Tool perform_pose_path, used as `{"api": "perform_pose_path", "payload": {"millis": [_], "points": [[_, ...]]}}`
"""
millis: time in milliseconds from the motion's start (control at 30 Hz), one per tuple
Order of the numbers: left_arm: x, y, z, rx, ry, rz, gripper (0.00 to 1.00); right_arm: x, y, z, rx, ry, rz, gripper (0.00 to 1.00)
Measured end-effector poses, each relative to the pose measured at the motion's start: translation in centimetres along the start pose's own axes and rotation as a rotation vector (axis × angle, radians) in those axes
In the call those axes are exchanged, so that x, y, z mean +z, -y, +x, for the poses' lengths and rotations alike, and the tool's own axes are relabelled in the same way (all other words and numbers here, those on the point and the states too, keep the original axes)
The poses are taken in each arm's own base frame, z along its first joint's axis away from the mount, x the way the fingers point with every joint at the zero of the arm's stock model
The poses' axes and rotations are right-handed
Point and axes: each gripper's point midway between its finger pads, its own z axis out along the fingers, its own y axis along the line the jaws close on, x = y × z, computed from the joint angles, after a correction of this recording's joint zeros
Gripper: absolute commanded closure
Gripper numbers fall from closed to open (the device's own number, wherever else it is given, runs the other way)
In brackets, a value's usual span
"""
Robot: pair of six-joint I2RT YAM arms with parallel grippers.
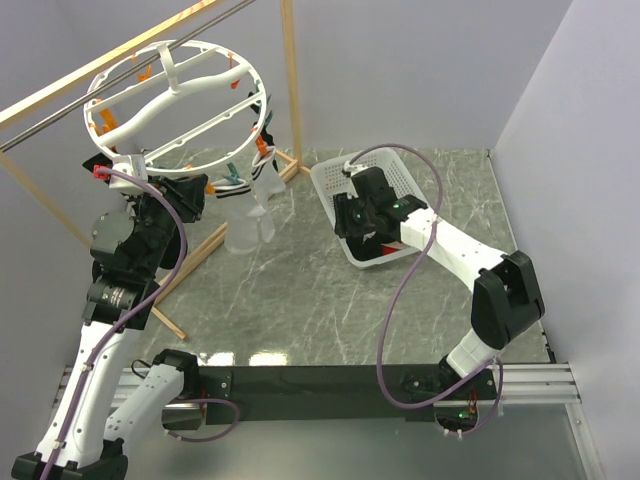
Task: Clip the socks to the hanger
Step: Pick up the sock from the bin.
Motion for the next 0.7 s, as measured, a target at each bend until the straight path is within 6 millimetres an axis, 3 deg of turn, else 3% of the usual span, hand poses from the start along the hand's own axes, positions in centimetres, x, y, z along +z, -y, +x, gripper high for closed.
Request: {"api": "perform_pose_path", "payload": {"millis": [300,500,700], "points": [[0.2,-0.1,0.2,0.000,-0.006,-0.002,0.87,-0.4,5.6,-1.3,0.205,0.025,0.109,0.45],[0.8,-0.4,0.8,0.008,-0.024,-0.012,0.87,0.8,4.8,-0.3,0.190,-0.013,0.095,0.44],[0.8,-0.4,0.7,0.008,-0.023,-0.011,0.87,5.2,4.7,4.1,0.164,-0.160,0.120,0.44]]}}
